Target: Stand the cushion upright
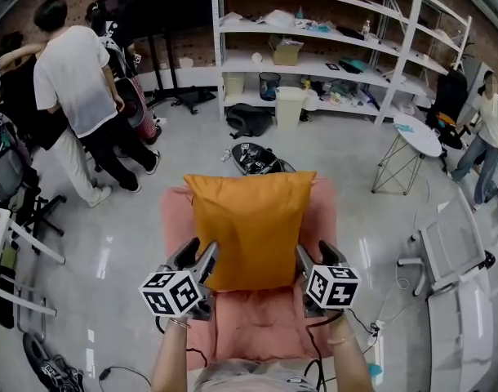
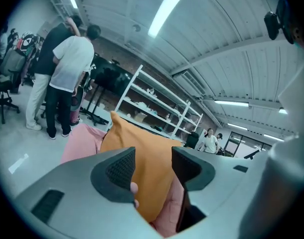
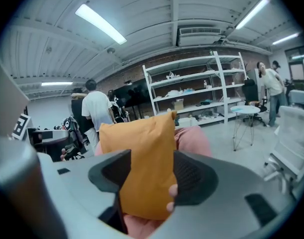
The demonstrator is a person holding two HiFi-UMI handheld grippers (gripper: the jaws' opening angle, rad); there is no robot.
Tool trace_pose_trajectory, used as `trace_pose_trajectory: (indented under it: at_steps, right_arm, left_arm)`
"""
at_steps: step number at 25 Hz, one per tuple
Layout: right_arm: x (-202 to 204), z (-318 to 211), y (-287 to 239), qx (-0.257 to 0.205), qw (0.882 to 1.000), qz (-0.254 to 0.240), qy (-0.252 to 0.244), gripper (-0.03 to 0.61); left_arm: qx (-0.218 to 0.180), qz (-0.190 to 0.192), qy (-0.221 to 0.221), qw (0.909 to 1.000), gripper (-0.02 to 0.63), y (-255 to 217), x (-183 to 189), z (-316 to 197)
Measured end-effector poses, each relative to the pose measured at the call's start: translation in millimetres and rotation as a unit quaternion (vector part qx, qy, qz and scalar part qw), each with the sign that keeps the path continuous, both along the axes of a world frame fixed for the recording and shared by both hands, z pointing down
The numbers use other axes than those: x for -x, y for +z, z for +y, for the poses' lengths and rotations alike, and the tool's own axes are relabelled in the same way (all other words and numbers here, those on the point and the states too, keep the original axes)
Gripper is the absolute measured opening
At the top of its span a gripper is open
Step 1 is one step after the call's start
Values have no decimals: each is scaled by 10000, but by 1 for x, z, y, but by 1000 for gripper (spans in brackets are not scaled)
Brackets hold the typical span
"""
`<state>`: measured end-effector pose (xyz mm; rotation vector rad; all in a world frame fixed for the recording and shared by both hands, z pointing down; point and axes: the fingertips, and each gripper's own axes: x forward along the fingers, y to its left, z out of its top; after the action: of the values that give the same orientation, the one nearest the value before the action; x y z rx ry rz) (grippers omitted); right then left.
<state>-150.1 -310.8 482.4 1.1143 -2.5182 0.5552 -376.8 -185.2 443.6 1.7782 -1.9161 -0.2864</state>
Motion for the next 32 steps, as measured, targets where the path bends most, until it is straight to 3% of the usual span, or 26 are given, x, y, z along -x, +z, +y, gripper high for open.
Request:
trace_pose_trajectory:
  at_steps: [8,15,26,32]
  right_arm:
    - [-55,52,-8,64,9995,-191,-236,276]
    - [-93,97,-14,-42,9982,-428,-420,216]
    - [-151,170,-21,-280,9944,-463,-908,199]
    - [-165,196,-25,-308,9928,-496,-1045,199]
  left_arm:
    - [25,29,-52,10000,156,-9,-72,51]
    - [34,-137,-304,9994,57,-9,-114,103]
    - [9,-219,-441,9988,26,-16,-195,177]
    - [88,-263,-465,9985,0,-24,-219,201]
